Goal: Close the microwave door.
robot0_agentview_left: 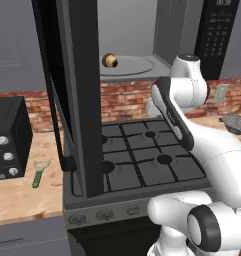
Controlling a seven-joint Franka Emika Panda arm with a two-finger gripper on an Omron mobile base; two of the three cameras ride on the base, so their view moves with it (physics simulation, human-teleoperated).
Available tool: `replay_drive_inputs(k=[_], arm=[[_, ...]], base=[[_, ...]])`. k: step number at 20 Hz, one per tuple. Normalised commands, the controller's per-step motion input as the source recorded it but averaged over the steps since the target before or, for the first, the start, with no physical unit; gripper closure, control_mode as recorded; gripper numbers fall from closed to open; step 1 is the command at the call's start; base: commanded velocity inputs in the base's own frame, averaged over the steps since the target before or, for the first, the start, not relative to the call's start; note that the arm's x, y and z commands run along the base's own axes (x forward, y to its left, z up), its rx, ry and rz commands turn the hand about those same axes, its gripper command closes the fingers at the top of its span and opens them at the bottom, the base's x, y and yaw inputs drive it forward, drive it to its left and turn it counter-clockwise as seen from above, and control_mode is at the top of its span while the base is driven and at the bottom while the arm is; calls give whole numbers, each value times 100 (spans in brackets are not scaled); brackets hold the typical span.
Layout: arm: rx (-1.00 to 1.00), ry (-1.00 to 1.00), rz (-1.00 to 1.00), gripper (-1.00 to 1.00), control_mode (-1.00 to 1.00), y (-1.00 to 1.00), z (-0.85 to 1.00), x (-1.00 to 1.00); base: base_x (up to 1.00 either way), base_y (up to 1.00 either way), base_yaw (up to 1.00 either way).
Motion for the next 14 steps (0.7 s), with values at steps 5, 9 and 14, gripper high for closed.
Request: replay_drive_inputs(k=[5,9,14], arm=[[0,-11,-2,-100,-100,13,0,-34],[-8,-46,-6,-100,-100,23,24,-100],[-10,-26,-10,-100,-100,16,19,-92]], base=[[0,0,0],[0,0,0],[0,0,0]])
